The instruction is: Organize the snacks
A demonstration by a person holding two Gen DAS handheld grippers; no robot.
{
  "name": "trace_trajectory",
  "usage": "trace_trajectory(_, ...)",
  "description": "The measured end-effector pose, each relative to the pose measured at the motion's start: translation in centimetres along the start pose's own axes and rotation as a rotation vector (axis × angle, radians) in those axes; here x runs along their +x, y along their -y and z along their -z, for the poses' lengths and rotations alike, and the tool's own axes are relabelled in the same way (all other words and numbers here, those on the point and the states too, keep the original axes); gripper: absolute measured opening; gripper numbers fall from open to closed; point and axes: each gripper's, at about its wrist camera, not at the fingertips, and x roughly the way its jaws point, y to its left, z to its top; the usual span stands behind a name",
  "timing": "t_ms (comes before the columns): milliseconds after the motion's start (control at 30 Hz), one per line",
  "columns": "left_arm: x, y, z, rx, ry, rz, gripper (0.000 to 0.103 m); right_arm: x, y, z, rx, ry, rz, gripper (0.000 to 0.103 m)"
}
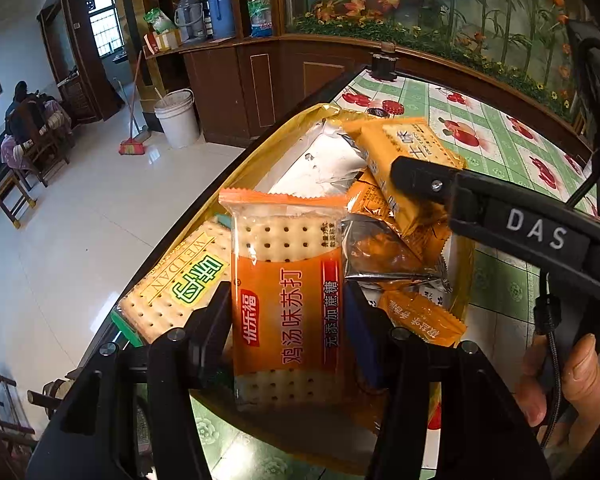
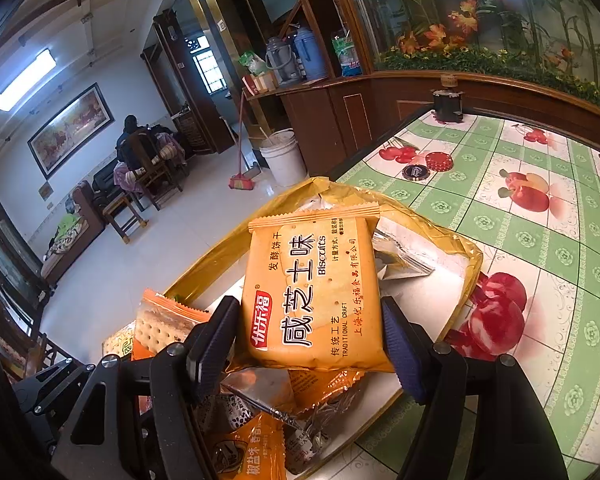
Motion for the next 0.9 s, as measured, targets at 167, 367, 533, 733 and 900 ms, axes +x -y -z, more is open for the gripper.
trace_trajectory(167, -2.1, -0.2, 0.3, -0.016, 0.047, -0.039, 0.082, -2.0, 0.7, 0.1, 0.042, 0.034, -0.022, 0.073)
trace_trajectory(367, -4.9, -0.4, 0.7, -0.027, 0.106, -0.079, 0.082, -5.5, 1.0, 1.1, 0.065, 0.078, -0.056, 0.077)
trace_trajectory(533, -7.1, -0.1, 1.3, 0.004, 0.138, -0.100, 0.083, -8.6, 0.6, 2.6, -0.006, 0.085, -0.088, 0.082)
trace_trajectory(733, -9.7, -0.3, 2.3, -0.006, 0.156, -0.099, 0.087, -12.5, -0.4, 4.5, -0.145, 0.079, -0.102, 0.085)
trace_trajectory(900, -12.0, -0.3, 3.2, -0.008, 0.193, -0.111, 0.096, -15.4, -1.9, 5.9, -0.260, 0.088, -0.134, 0.087)
